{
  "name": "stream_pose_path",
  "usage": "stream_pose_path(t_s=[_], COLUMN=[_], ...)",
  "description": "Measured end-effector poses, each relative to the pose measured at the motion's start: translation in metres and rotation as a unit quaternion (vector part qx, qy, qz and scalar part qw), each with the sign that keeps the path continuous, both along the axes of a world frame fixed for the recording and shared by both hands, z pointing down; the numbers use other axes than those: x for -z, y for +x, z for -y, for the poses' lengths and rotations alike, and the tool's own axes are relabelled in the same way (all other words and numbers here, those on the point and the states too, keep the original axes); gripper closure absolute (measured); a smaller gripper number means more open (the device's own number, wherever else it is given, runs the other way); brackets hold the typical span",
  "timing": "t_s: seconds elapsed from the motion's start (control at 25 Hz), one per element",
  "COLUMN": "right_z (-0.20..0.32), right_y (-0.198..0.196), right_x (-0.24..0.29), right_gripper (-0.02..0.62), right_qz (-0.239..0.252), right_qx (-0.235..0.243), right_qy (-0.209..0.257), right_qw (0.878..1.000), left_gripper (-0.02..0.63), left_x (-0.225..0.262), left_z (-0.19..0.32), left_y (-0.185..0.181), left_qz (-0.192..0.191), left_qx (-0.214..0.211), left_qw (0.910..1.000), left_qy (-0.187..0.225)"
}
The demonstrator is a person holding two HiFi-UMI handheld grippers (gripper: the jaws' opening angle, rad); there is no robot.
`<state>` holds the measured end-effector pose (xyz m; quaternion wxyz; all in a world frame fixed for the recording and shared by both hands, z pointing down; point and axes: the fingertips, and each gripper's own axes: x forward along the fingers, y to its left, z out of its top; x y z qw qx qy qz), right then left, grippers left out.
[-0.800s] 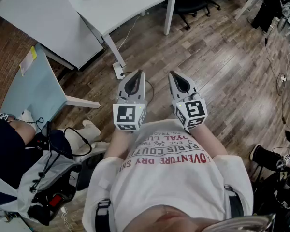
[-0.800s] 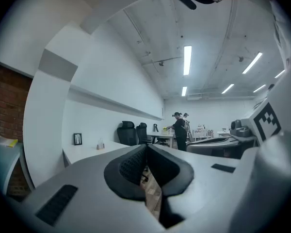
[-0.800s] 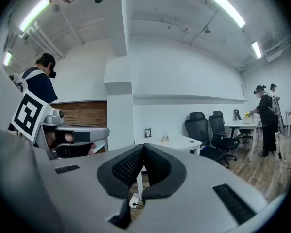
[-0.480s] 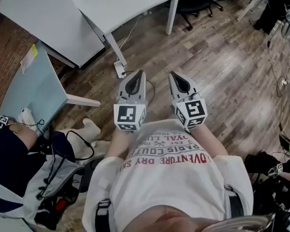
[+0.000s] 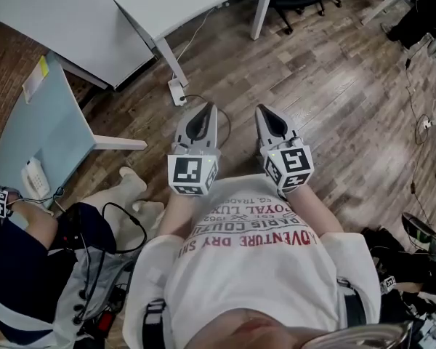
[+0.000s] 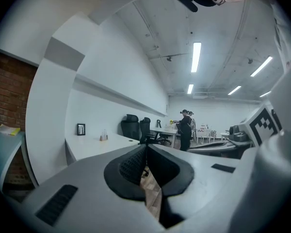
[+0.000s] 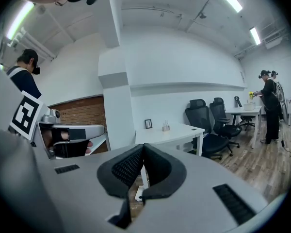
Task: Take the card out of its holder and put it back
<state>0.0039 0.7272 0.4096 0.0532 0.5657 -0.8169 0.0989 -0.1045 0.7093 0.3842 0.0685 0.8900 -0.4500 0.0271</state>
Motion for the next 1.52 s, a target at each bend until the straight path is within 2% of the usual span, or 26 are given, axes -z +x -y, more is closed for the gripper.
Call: stream_pose_path(t_s=[0.32,0.64,0.92,1.08,1.32,1.52], right_z=[0.076,0.175,0.241,0.269,0.304,0.355], right_y=[0.036,0.098,0.156,0.181,0.193,0.193], right_x=[-0.009,0.007,0.01,0.005,-0.002,-0.001], right_gripper=[0.575,0.575,0.574,0.574,0.575,0.574], right_qz=[0.016,0.015,0.005,-0.001,0.004,0.007], right_qx=[0.045,0.094,0.116,0.117,0.115,0.098], right_qy=[-0.016,-0.007,-0.006,-0.012,-0.017,-0.008], right_qw=[0.999,0.995,0.993,0.993,0.993,0.995], left_gripper=[0.577,0.575,0.575,0.577,0.575,0.575], left_x=[-0.005,0.005,0.004,0.0,-0.01,-0.021], left_z=[0.065,0.15,0.216,0.238,0.28,0.343], left_y=[0.038,0.097,0.147,0.169,0.174,0.17], left_qz=[0.015,0.018,0.007,0.013,0.016,0.005], left_qx=[0.037,0.085,0.116,0.12,0.12,0.109], left_qw=[0.9991,0.9962,0.9931,0.9926,0.9923,0.9935], left_qy=[-0.011,-0.009,-0.011,-0.016,-0.027,-0.031])
